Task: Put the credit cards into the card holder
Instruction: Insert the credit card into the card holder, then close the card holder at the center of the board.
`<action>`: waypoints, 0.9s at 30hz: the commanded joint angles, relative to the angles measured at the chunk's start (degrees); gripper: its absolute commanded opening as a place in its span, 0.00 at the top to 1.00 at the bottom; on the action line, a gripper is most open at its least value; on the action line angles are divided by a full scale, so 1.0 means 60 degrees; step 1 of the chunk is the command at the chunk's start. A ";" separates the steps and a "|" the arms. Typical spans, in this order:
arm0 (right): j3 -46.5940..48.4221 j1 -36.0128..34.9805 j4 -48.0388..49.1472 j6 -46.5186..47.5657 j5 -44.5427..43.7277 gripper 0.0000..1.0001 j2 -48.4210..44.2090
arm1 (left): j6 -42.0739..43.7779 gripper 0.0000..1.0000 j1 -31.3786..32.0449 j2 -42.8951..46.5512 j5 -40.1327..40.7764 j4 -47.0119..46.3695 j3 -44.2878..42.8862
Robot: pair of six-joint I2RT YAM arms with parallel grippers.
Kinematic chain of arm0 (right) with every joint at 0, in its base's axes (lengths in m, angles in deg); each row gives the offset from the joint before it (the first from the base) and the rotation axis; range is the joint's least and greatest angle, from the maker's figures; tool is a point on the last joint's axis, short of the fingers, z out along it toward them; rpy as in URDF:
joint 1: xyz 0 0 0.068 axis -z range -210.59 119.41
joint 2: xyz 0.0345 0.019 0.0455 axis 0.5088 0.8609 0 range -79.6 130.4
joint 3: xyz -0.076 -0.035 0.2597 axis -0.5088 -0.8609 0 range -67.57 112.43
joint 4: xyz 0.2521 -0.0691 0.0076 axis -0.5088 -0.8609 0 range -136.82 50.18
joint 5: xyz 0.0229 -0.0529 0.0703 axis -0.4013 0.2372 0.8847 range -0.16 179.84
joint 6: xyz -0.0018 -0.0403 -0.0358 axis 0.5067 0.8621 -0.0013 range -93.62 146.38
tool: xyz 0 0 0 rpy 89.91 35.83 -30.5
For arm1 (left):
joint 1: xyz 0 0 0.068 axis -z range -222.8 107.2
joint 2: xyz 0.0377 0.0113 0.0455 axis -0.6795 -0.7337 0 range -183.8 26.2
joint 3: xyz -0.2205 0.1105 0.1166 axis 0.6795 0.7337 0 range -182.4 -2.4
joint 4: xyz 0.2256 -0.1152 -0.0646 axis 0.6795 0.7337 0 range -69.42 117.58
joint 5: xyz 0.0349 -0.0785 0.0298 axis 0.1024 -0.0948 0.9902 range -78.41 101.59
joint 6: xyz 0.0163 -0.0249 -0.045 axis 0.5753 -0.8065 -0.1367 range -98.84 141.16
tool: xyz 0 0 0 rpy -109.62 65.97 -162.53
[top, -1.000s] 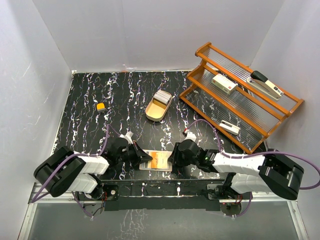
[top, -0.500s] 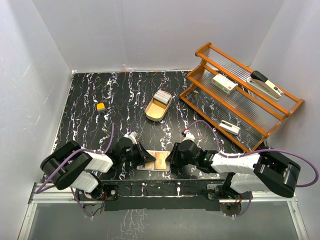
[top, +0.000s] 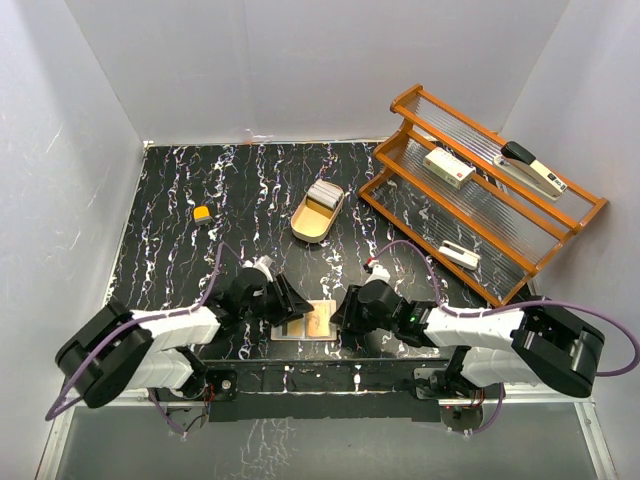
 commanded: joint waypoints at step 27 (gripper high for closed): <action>0.0478 -0.0037 0.0178 0.0191 0.0105 0.48 0.0357 | 0.1385 0.37 -0.0088 0.2203 0.2730 0.8371 -0.1829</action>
